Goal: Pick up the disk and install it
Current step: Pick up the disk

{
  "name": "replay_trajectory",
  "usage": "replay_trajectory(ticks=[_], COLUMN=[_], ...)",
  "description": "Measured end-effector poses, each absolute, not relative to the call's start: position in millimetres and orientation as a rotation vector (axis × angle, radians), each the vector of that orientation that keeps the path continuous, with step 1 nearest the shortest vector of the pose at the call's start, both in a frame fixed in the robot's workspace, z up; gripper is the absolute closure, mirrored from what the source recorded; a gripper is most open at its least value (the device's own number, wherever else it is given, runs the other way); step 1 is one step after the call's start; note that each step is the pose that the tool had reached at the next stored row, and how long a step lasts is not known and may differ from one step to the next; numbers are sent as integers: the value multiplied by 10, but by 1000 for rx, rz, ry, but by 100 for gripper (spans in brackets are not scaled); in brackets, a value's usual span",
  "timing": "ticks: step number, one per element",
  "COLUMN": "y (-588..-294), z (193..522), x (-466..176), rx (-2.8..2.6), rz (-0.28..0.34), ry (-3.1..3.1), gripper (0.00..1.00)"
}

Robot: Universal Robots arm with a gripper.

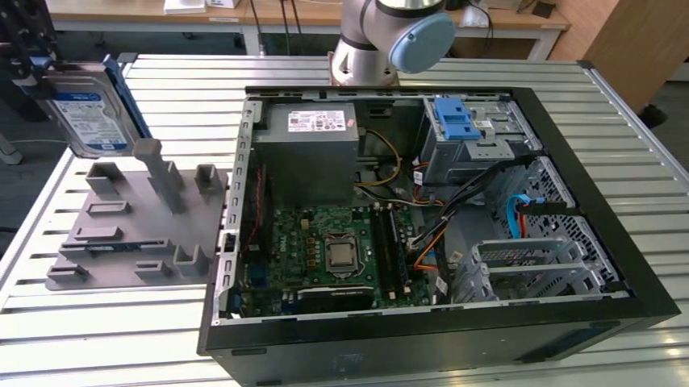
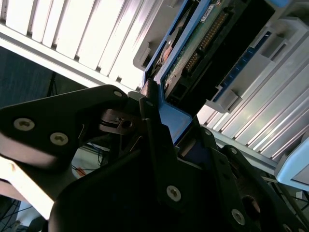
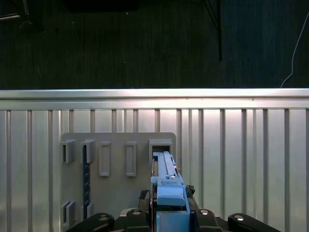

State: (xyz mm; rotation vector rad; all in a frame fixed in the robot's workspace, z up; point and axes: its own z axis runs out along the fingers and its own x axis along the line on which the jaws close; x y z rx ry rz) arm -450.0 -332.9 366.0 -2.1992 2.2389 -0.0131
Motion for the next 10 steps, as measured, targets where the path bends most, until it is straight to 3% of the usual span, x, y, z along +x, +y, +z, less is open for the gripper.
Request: replay_trajectory(ticks=[10], y=[-3329], z=[3724], x=[-4500], rx=[-2199], rz=[-13], ry=[2239], gripper=[64])
